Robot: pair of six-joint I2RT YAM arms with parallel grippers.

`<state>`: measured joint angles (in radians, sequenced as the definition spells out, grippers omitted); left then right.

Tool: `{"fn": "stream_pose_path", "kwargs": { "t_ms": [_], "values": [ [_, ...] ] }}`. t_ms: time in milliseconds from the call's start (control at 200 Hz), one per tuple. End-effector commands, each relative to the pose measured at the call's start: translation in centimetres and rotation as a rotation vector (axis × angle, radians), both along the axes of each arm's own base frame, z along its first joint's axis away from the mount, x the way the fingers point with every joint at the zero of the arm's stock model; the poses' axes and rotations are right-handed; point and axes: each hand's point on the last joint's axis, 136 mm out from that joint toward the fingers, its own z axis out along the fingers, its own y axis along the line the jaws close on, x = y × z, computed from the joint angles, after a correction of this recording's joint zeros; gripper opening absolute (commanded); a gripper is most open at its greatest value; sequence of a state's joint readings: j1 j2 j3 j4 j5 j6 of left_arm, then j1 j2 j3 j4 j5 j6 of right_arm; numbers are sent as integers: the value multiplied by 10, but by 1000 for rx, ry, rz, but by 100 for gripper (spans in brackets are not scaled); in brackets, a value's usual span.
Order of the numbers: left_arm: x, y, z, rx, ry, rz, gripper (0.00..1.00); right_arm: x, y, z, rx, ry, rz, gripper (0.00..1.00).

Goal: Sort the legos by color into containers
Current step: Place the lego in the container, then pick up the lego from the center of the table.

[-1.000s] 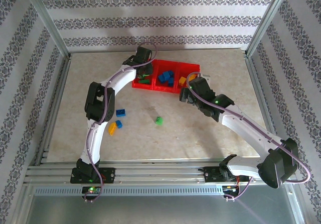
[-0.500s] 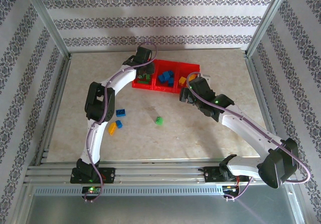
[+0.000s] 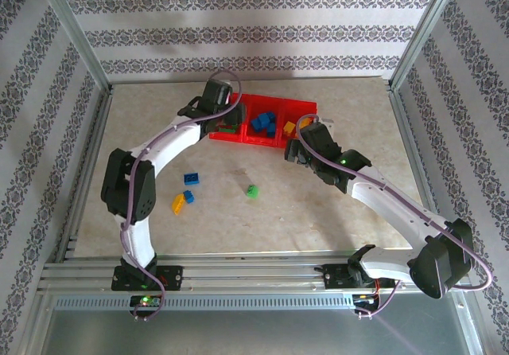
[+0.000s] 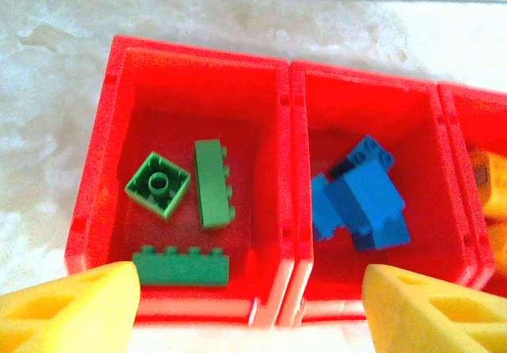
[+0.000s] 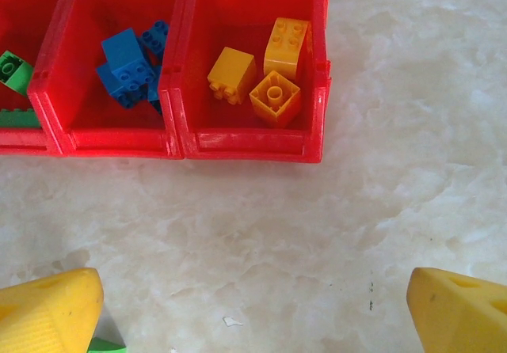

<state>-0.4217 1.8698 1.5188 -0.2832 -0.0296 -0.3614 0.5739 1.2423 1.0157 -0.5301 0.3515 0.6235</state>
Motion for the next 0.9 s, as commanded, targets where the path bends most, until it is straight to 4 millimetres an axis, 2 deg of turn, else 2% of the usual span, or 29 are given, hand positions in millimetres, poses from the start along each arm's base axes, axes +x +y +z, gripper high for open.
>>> {"fn": "stream_pose_path", "kwargs": {
  "t_ms": [0,185,420,725,894],
  "values": [
    [-22,-8,3,9,-15,-48,79,-4,-6,-7,-8,14,-29,98],
    [-65,-15,-6,31,21,-108,84,-5,-8,-14,-6,30,-41,98],
    [-113,-28,-29,41,77,-158,86,-7,-11,-20,-4,41,-53,98],
    [-156,-38,-52,78,131,-186,89,-12,-17,-24,-1,47,-62,98],
    [-172,-60,-65,97,145,-257,89,-14,-22,-25,4,44,-72,98]
  ]
}}
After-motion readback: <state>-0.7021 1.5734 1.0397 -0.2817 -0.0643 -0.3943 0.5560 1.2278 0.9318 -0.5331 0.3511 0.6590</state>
